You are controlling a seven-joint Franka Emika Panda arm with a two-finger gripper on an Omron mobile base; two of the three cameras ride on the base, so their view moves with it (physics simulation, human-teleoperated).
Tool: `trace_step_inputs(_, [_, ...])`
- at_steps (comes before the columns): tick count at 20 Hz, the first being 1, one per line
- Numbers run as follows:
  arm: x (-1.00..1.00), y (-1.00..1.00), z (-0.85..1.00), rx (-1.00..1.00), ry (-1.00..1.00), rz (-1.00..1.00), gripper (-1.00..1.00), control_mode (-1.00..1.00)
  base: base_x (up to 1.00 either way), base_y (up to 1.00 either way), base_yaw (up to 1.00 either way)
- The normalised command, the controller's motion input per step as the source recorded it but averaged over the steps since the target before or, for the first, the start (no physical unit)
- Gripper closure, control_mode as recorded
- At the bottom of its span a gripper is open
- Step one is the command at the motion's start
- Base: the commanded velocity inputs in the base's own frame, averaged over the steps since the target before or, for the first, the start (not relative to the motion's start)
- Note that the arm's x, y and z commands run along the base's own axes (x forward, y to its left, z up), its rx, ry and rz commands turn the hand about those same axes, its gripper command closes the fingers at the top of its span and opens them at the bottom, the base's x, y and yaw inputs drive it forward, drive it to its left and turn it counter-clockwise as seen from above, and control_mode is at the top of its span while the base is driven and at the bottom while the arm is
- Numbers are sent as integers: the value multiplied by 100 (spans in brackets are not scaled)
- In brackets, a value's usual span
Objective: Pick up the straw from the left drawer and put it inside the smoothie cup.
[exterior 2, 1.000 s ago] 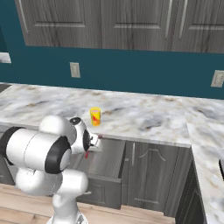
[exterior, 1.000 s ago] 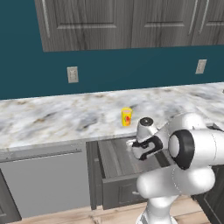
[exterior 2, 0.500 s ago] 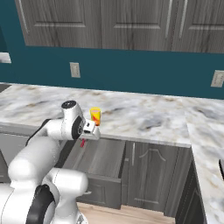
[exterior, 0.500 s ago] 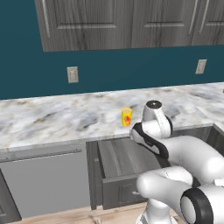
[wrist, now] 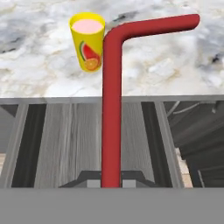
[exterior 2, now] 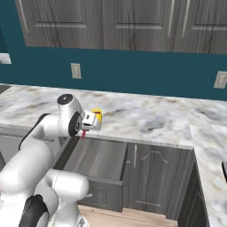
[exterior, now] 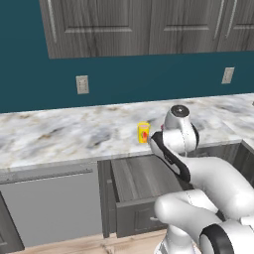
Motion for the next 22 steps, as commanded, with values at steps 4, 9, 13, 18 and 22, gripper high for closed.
trace_step_inputs(4, [42, 0, 23, 0, -10, 5, 100, -100, 0, 0, 0])
trace_step_inputs(9, [40, 0, 43, 0, -8, 6, 100, -100, 0, 0, 0])
trace_step_inputs(13, [35, 0, 38, 0, -10, 6, 100, -100, 0, 0, 0])
trace_step_inputs(18, [33, 0, 7, 0, -16, 4, 100, -100, 0, 0, 0])
trace_step_inputs(22, [34, 0, 0, 0, -16, 0, 100, -100, 0, 0, 0])
